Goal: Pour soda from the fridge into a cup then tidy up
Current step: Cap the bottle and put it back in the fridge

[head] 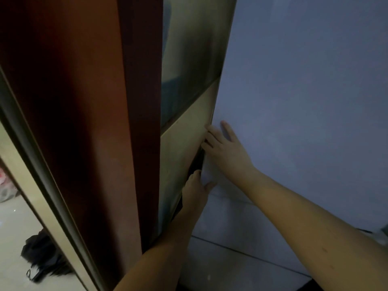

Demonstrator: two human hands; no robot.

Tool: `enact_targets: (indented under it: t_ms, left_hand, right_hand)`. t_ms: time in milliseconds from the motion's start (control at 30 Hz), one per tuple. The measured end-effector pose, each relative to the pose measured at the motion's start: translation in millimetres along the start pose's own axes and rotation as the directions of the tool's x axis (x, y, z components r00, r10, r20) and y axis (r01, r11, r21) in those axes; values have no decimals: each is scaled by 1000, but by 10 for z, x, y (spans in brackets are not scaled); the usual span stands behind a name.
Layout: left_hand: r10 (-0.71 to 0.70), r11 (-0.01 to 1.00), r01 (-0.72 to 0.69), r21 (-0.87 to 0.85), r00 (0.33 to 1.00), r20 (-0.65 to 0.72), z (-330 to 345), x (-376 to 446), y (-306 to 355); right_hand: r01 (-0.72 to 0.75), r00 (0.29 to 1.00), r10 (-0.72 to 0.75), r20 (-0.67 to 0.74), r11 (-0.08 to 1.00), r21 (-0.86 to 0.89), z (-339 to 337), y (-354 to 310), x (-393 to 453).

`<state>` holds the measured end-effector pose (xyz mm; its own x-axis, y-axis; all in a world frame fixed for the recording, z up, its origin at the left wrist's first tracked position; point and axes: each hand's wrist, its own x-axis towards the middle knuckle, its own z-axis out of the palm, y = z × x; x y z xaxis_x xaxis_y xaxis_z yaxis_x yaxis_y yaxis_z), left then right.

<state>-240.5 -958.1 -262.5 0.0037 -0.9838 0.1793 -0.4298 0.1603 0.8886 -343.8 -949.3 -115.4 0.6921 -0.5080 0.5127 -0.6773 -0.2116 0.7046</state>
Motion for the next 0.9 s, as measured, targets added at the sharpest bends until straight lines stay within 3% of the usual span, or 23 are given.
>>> enact_targets:
  t_ms: [133, 300, 467, 533, 633, 900]
  left_hand:
    - [19, 999, -19, 27, 1000, -7, -42, -135, -1]
    - [40, 993, -35, 110, 998, -48, -147, -508, 57]
    - [102, 979, -87, 183, 992, -73, -256, -1069, 55]
    - [202, 957, -177, 230, 976, -87, -259, -1275, 17]
    - [277, 905, -238, 353, 959, -63, -290, -1681, 63]
    - [358, 821, -344, 455, 932, 58, -281, -2849, 348]
  right_hand:
    - [10, 998, -10, -55, 1000, 11, -109, -62, -71]
    - [45, 999, -45, -1, 999, -19, -405, -156, -210]
    - [-10, 988, 38, -147, 982, 186, -805, -344, -480]
    - [-30, 985, 69, -159, 972, 231, -971, -437, -621]
    - [-78, 984, 115, -139, 966, 247, -1349, -579, -885]
    - [-191, 960, 240, -148, 940, 281, -2203, -820, -1716]
